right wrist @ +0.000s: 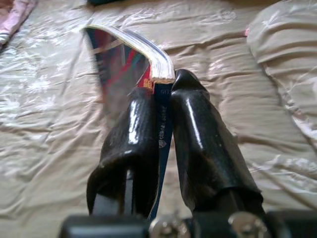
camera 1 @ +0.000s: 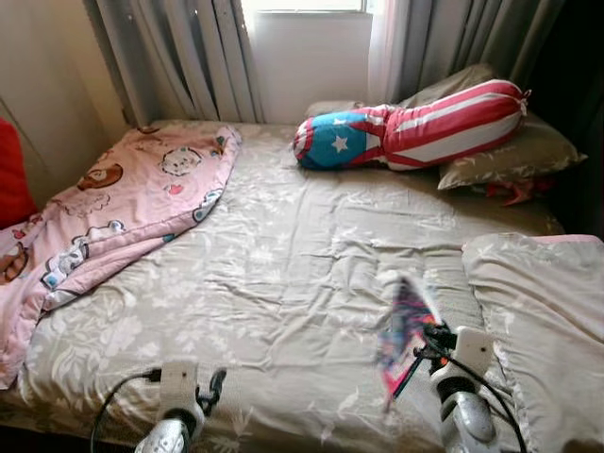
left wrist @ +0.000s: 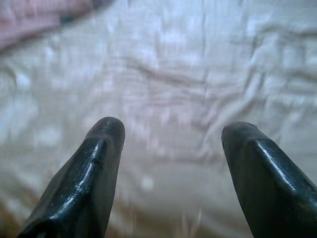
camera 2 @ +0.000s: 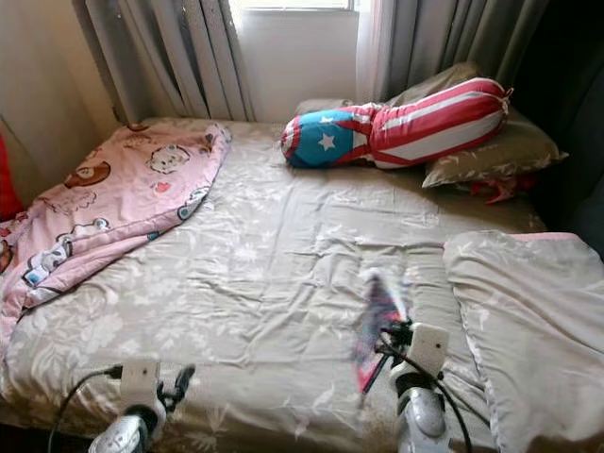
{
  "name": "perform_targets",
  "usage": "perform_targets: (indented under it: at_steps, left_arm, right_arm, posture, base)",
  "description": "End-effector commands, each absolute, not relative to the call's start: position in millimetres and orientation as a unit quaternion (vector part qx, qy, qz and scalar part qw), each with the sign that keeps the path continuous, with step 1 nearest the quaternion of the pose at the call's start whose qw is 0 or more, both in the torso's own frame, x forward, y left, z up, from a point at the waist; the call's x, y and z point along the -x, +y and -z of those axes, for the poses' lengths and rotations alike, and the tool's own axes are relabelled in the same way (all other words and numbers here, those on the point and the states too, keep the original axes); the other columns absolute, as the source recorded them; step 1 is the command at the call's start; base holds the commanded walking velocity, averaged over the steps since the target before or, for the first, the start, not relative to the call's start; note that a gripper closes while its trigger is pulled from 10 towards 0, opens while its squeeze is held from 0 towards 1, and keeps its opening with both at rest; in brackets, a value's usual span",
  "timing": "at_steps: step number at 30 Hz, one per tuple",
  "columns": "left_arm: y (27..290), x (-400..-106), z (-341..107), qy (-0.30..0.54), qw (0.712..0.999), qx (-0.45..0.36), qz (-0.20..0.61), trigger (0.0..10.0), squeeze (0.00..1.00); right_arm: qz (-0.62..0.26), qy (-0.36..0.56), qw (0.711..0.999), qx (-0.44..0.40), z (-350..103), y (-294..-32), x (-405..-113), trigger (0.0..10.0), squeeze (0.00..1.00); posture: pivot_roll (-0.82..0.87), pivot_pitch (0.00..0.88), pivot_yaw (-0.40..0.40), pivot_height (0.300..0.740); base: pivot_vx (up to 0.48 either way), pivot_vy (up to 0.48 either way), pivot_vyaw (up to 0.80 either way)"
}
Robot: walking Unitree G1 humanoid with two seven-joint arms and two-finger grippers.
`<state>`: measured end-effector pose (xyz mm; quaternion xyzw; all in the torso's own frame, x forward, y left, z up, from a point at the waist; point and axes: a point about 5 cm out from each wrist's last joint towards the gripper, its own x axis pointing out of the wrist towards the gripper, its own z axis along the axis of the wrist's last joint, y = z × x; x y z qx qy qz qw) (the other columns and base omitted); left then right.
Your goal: Clean up the room
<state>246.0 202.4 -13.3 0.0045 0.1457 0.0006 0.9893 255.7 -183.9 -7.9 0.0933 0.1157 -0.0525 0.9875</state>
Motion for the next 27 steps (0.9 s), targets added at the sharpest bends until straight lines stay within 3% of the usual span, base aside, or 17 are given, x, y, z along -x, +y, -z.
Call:
perform_targets:
  at_steps: [1, 16, 19, 27]
  left_arm:
    - [204, -249, 6, 0.119, 0.993, 0.002, -0.004, 10.0, 0.00]
    - [201, -247, -9, 0.072, 0.997, -0.011, -0.011, 10.0, 0.00]
    - [203, -247, -7, 0.080, 0.997, -0.008, -0.023, 10.0, 0.00]
    - [201, -252, -12, 0.073, 0.997, -0.004, -0.023, 10.0, 0.00]
  right_arm:
    - [0.063, 0.069, 0.992, -0.090, -8, -190, -265, 10.0, 0.00]
    - [0.044, 0.044, 0.996, -0.060, -18, -187, -266, 10.0, 0.00]
    - [0.068, 0.045, 0.994, -0.077, -19, -191, -269, 10.0, 0.00]
    - [0.067, 0.024, 0.992, -0.100, -27, -184, -276, 10.0, 0.00]
  posture:
    - [-0.07, 0.000, 0.025, 0.712]
    - [-0.08, 0.000, 0.031, 0.712]
    - [-0.08, 0.000, 0.036, 0.687]
    - [-0.07, 0.000, 0.032, 0.687]
  base:
    - [0.000, 0.000, 0.00]
    - [0.000, 0.000, 0.00]
    - [0.000, 0.000, 0.00]
    - [0.000, 0.000, 0.00]
